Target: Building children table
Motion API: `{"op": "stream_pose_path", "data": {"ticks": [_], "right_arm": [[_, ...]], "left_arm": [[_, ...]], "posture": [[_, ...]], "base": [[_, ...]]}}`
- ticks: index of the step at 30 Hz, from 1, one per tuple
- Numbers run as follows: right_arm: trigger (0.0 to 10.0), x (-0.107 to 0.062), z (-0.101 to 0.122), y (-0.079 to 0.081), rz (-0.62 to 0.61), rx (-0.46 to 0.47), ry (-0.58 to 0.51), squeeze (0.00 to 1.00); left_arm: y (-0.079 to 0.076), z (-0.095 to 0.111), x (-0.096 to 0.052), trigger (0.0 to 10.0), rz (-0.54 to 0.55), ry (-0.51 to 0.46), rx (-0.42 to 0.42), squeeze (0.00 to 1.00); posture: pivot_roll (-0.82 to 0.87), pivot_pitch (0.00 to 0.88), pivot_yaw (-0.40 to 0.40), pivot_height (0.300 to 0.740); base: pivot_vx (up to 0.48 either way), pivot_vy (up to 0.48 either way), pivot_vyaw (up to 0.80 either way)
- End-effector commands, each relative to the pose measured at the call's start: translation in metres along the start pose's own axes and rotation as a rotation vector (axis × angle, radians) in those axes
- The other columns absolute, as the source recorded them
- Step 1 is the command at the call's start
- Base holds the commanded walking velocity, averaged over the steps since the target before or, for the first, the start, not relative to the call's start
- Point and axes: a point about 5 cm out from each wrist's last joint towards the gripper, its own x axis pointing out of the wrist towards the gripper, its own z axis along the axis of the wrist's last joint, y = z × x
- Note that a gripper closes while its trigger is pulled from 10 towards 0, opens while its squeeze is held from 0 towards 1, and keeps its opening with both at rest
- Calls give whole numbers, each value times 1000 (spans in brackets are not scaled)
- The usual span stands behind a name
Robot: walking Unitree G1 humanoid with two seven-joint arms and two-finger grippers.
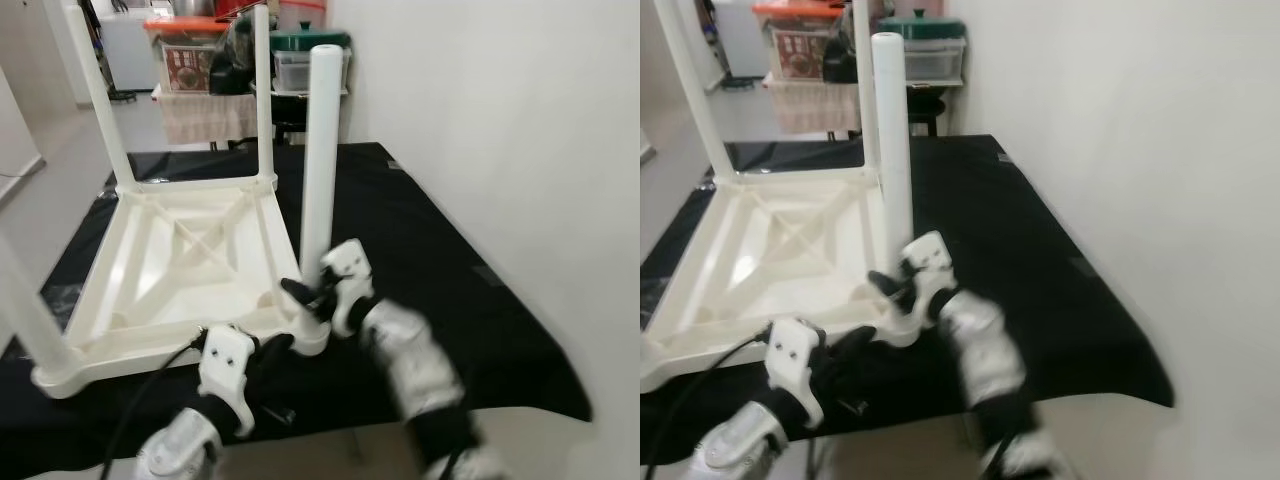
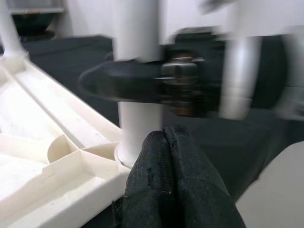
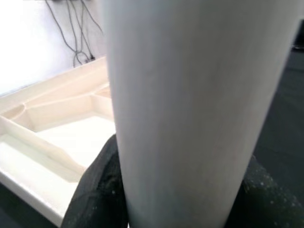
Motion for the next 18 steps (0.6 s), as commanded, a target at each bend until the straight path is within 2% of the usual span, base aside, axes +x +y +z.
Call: {"op": "stream_pose_path", "data": {"ticks": [1,5,6,8,9,12,15,16,17,18], "right_arm": [[0,-2,-34,-10,-71,44,168,0],[0,-1,-36,0,-14,19,182,0],[10000,0,-33,1,-18,10,177,0],[10000,1,-29,3,8,20,161,0],[10000,0,-23,6,43,29,143,1000],[10000,-3,-2,18,217,-10,48,1000],[10000,-2,3,19,279,-30,12,1000],[10000,-3,7,15,359,-78,-17,1000],[10000,-4,10,12,412,-114,-31,863],[10000,-4,10,12,412,-114,-31,863]], "left_arm": [[3,-4,-1,10000,4,25,-1,0],[2,-4,1,10000,-1,27,2,0],[3,-4,1,10000,12,21,-3,0],[3,-4,1,10000,23,16,-7,0],[4,-3,1,10000,28,13,-9,0],[4,-3,2,10000,23,14,-10,0],[4,-3,2,10000,21,15,-10,0],[3,-3,3,10000,17,16,-10,0],[3,-3,3,10000,16,17,-10,0],[3,-3,3,10000,16,17,-10,0]], "posture": [[37,0,-29,740],[32,0,-32,740],[38,0,-43,740],[43,0,-48,740],[44,0,-49,740],[38,0,-41,740],[38,0,-41,740],[41,0,-43,740],[41,0,-43,740],[41,0,-43,740]], "base": [[0,0,0],[0,0,0],[0,0,0],[0,0,0],[0,0,0],[0,0,0],[0,0,0],[0,0,0],[0,0,0],[0,0,0]]}}
